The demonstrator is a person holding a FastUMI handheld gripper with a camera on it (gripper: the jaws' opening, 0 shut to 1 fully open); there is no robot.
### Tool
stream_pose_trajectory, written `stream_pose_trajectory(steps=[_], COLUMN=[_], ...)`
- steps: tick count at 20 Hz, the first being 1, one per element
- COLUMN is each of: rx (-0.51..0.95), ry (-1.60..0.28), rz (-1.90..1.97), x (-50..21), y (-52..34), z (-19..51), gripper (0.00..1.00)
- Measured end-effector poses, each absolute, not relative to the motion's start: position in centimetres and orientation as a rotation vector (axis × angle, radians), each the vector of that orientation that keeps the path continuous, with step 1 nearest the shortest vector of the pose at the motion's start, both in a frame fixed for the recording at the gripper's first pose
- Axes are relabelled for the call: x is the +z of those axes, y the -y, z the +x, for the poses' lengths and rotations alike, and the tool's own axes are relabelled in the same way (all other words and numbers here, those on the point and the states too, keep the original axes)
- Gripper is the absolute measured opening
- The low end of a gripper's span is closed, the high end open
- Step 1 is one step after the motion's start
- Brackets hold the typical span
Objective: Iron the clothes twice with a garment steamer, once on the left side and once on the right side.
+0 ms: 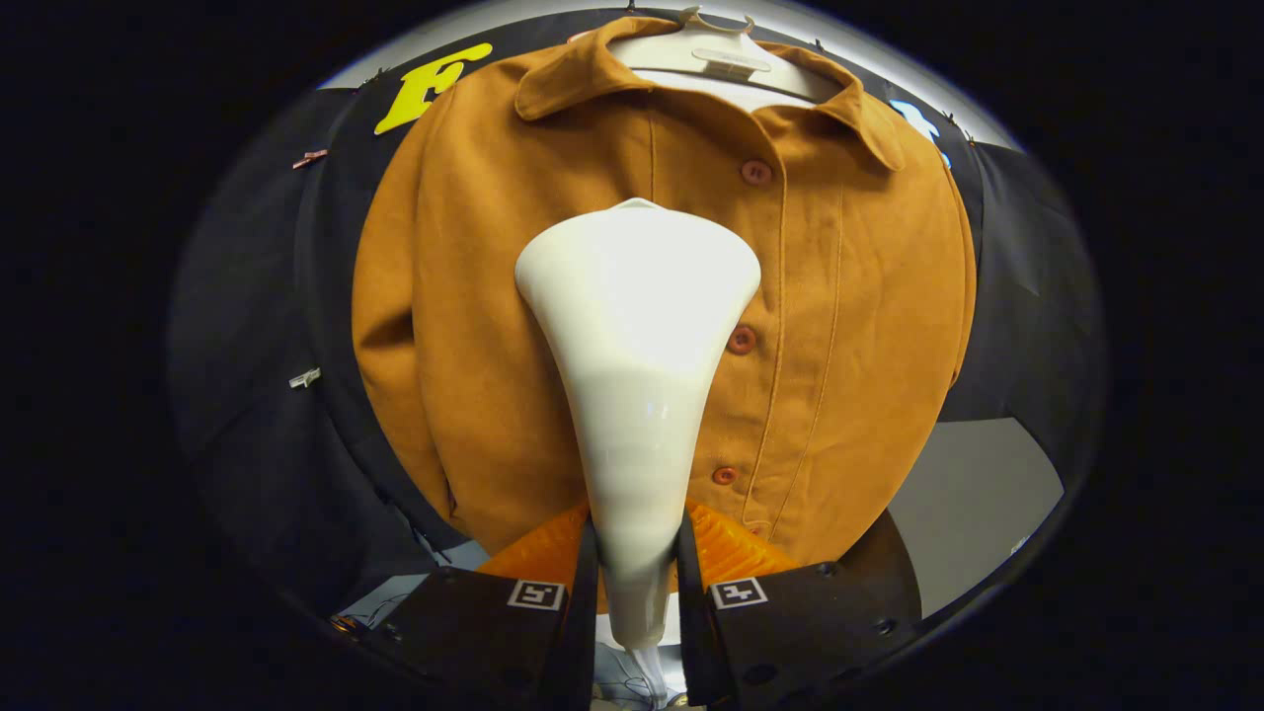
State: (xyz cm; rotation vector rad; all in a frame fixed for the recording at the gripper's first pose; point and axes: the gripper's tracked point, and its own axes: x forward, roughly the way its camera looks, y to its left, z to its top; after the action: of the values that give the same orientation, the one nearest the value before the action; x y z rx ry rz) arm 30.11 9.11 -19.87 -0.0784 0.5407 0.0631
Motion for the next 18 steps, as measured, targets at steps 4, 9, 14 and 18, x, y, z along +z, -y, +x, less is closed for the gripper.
stream_pose_trajectory(steps=[4, 9, 14, 18], rx=[0.072, 0.082, 0.083, 0.077], ry=[-0.599, -0.670, -0.745, -0.814], rz=[-0.093, -0.113, -0.121, -0.112], x=[-22.2, -24.8, -26.9, -28.8], y=[-9.5, -9.8, -10.2, -10.7], z=[30.4, 29.9, 28.8, 27.3], gripper=[0.39, 0.39, 0.39, 0.39])
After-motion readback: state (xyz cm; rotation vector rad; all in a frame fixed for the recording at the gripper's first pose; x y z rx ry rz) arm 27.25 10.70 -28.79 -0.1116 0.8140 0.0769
